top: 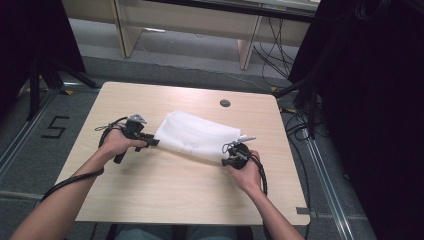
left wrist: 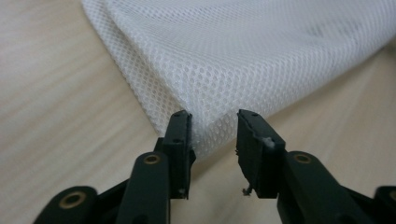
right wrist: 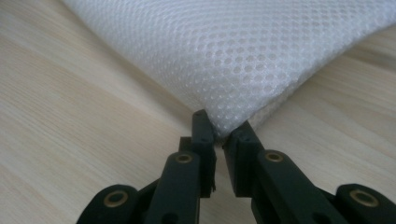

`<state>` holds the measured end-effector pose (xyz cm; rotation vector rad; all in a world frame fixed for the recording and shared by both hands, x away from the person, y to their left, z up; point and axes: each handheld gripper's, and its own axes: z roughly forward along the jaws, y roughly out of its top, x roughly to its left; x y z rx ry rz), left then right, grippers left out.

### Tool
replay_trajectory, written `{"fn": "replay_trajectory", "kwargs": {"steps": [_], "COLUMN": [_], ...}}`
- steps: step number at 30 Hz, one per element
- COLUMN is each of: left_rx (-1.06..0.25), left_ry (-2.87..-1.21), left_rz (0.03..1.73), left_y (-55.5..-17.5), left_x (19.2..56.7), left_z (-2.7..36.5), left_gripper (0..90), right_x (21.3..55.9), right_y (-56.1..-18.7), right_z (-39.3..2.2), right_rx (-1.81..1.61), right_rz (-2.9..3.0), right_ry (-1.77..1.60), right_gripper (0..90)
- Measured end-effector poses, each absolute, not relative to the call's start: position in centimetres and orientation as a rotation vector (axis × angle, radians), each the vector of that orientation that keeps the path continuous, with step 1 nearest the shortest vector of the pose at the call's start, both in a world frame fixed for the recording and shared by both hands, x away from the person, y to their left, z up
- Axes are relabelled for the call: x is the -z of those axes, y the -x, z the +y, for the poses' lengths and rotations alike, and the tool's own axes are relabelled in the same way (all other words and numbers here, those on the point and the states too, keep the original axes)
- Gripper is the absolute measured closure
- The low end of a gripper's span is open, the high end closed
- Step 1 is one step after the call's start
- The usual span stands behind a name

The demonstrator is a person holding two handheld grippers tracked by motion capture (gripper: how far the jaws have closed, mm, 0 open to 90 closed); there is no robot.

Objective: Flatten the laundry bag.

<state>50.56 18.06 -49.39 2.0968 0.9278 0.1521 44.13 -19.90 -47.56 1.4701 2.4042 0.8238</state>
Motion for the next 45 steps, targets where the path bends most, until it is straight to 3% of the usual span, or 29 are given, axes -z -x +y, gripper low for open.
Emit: {"fn": "replay_trajectory", "kwargs": {"steps": [8, 14, 18, 20, 23, 28, 33, 38, 45], "left_rx": [-0.121, -0.094, -0.092, -0.168, -0.234, -0.266, -0.217, -0.184, -0.105], "left_ry": [-2.251, -2.368, -2.402, -2.391, -2.291, -2.187, -2.177, -2.250, -2.361], "left_rz": [0.870, 0.793, 0.748, 0.726, 0.775, 0.765, 0.734, 0.701, 0.672], "left_y": [-46.6, -43.9, -42.8, -42.7, -42.4, -42.6, -43.1, -44.2, -44.5], "left_x": [49.2, 48.7, 48.0, 46.3, 45.3, 44.2, 45.2, 46.8, 49.4], "left_z": [18.0, 18.1, 19.0, 20.6, 20.3, 16.7, 12.9, 8.5, 5.7], "left_gripper": [78.3, 80.2, 74.3, 75.1, 76.8, 79.4, 81.9, 82.5, 83.5], "right_x": [47.8, 47.8, 47.6, 46.4, 45.0, 43.4, 43.7, 44.0, 44.6], "right_y": [-43.8, -42.7, -41.8, -40.8, -40.5, -41.7, -45.3, -48.0, -50.9], "right_z": [-20.3, -20.7, -21.0, -21.7, -22.5, -22.7, -21.9, -21.3, -20.6], "right_rx": [-0.785, -0.760, -0.738, -0.754, -0.744, -0.795, -0.793, -0.791, -0.726], "right_rz": [2.413, 2.456, 2.499, 2.498, 2.487, 2.417, 2.399, 2.366, 2.354], "right_ry": [-1.488, -1.448, -1.442, -1.465, -1.401, -1.416, -1.423, -1.423, -1.443], "right_gripper": [83.2, 81.0, 72.0, 60.9, 58.5, 58.6, 56.7, 54.9, 51.4]}}
